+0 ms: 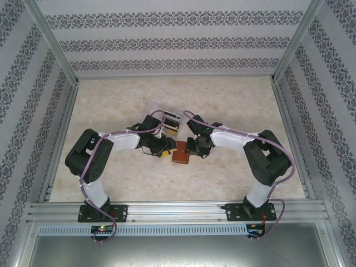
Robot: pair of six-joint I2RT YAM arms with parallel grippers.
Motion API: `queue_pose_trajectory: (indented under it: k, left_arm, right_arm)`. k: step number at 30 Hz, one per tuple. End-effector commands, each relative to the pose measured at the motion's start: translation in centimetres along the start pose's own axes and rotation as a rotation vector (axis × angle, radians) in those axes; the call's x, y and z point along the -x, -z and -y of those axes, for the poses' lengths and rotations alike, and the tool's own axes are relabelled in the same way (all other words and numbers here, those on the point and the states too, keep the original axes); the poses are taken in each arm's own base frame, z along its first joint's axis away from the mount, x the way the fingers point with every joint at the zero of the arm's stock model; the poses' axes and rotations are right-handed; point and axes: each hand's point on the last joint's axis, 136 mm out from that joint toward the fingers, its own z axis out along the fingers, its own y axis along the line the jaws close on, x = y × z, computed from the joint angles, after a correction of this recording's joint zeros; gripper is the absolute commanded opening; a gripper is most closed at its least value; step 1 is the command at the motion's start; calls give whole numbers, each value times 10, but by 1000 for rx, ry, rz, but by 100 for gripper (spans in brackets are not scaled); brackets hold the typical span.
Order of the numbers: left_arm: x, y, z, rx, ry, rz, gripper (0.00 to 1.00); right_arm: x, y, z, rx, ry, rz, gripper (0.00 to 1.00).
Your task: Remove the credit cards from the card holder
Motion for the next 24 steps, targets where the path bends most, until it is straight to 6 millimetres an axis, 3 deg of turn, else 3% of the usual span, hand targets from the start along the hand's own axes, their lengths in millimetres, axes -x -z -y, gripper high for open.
queue_pose_trajectory:
  k: [1, 8, 15, 24]
  left_arm:
    - [-5, -6, 9, -55, -59, -9, 46]
    - [-8, -15, 1, -63, -53, -35, 47]
    - [-8, -16, 14, -130, -77, -51, 45]
    - [-6, -6, 33, -205, -131, -21, 27]
  right_arm:
    - [-11, -17, 16, -64, 4, -52, 28]
    - [-13, -21, 21, -80, 1, -57, 28]
    - [-13, -24, 23, -87, -3, -58, 28]
    - [-7, -15, 14, -52, 2, -31, 28]
